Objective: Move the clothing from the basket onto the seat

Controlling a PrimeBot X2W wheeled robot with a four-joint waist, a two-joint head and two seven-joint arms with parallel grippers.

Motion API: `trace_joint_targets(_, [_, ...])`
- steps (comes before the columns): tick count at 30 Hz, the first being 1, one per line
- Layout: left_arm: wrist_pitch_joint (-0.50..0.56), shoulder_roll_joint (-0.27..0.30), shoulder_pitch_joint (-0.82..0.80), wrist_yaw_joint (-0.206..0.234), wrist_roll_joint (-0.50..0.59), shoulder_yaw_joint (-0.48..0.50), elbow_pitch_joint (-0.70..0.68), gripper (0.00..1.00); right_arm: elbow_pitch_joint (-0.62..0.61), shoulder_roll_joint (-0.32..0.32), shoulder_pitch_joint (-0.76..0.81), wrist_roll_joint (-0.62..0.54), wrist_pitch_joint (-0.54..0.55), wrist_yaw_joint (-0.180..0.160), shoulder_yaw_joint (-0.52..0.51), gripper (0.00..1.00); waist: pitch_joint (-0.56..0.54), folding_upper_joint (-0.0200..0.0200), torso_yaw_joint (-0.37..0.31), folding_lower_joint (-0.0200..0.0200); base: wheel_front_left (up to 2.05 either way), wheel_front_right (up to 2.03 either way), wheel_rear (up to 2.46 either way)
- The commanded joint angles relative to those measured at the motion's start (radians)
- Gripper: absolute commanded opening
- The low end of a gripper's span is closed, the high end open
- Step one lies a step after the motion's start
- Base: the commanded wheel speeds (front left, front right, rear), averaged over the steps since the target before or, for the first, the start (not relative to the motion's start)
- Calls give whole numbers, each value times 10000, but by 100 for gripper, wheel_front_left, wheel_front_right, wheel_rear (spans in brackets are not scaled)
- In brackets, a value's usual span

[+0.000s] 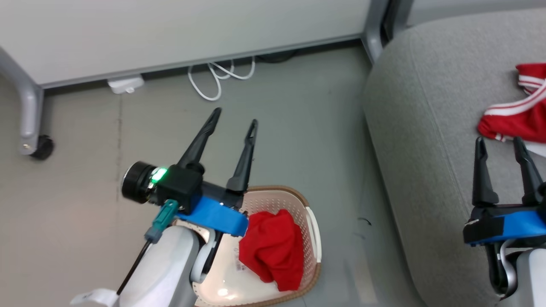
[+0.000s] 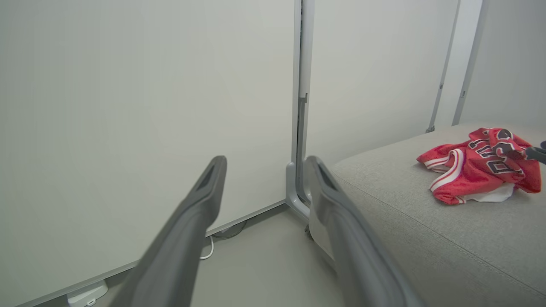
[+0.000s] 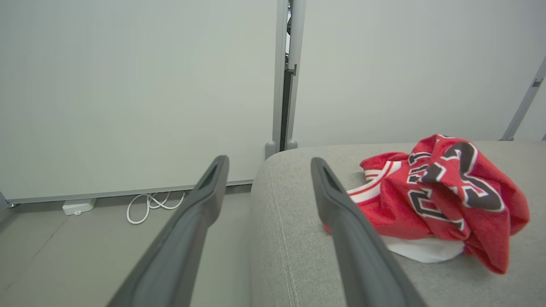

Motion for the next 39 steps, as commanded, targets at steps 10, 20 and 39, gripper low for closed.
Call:
trace_joint_targets(10, [-26, -301, 1722, -276, 645, 2004, -563, 100, -682, 286, 1044, -82, -34, 1, 629, 100, -1208, 0, 1050, 2, 0, 0, 0])
trace_joint_targets(20, [-26, -484, 2832, -587, 1002, 3141, -819, 100, -764, 486, 1733, 2, -34, 1, 796, 100, -1716, 0, 1198, 2, 0, 0, 0])
trace_joint_targets(39, [-26, -773, 3353, -969, 1332, 3865, -761, 100, -870, 608, 2205, 33, -34, 3, 1076, 100, -1887, 0, 1331, 2, 0, 0, 0])
